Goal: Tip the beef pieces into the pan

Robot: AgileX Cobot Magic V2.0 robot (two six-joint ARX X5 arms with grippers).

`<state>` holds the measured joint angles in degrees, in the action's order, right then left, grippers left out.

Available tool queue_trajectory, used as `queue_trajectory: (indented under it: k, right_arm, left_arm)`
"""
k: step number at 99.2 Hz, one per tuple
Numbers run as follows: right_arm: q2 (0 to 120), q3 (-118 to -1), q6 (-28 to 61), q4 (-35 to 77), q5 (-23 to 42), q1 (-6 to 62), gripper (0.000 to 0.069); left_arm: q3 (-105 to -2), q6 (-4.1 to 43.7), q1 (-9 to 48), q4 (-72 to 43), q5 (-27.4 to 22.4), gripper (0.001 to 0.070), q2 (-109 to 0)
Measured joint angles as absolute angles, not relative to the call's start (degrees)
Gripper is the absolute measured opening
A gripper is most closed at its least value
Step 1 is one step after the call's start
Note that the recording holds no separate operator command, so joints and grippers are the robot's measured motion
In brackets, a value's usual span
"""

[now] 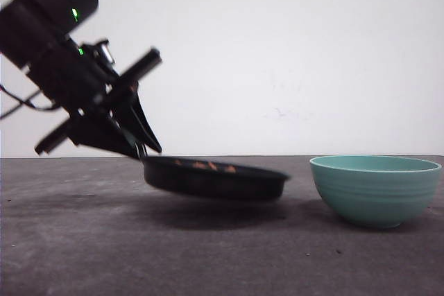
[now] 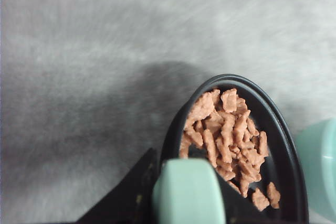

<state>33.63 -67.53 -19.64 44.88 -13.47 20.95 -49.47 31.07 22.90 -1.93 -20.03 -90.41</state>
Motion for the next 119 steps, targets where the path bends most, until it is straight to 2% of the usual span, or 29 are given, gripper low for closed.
queue_trajectory:
  k: [14, 28, 36, 43, 61, 71, 77, 92, 114, 119]
  right_arm:
    - [31.59, -67.53, -20.01, 50.06, -10.57, 20.95, 0.0011]
    - [31.66, -67.48, -20.01, 53.49, -10.50, 20.95, 0.0011]
    - [31.68, -67.46, -20.01, 53.74, -10.50, 20.95, 0.0011]
    - [31.68, -67.46, -20.01, 53.69, -10.50, 20.95, 0.0011]
    - [31.68, -67.46, -19.99, 53.10, -10.09, 20.95, 0.0011]
    - [31.68, -67.46, -19.73, 53.08, -8.78, 20.95, 0.0011]
    - [31.68, -67.46, -19.16, 53.10, -8.45, 20.95, 0.0011]
    - [31.70, -67.46, -16.43, 53.08, -4.99, 20.95, 0.0011]
    - [32.58, -67.44, -10.20, 51.03, 0.54, 20.95, 0.0011]
    - [32.67, -67.11, -8.14, 49.15, 1.28, 20.95, 0.0011]
  left_arm:
    - [-49.47, 31.09, 22.87, 0.86, -20.08, 0.0051, -93.12]
    - [-49.56, 31.11, 22.85, 1.56, -19.86, 0.0052, -94.37]
    - [-49.56, 31.22, 22.72, 1.48, -19.73, 0.0084, -94.56]
    - [-49.56, 31.33, 22.63, 1.32, -19.44, 0.0178, -94.56]
    - [-49.74, 32.97, 22.22, 1.21, -19.44, 0.0549, -94.56]
    - [-49.78, 33.52, 22.06, -0.21, -19.42, 0.0698, -94.30]
    - [-49.78, 33.78, 21.98, -2.02, -18.39, 0.0696, -93.27]
    - [-49.78, 33.32, 21.96, -5.85, -11.79, 0.0696, -84.62]
    - [-49.87, 28.69, 21.91, -11.03, -4.45, 0.0692, -65.47]
    - [-49.87, 27.27, 21.87, -12.62, -4.16, 0.0654, -60.49]
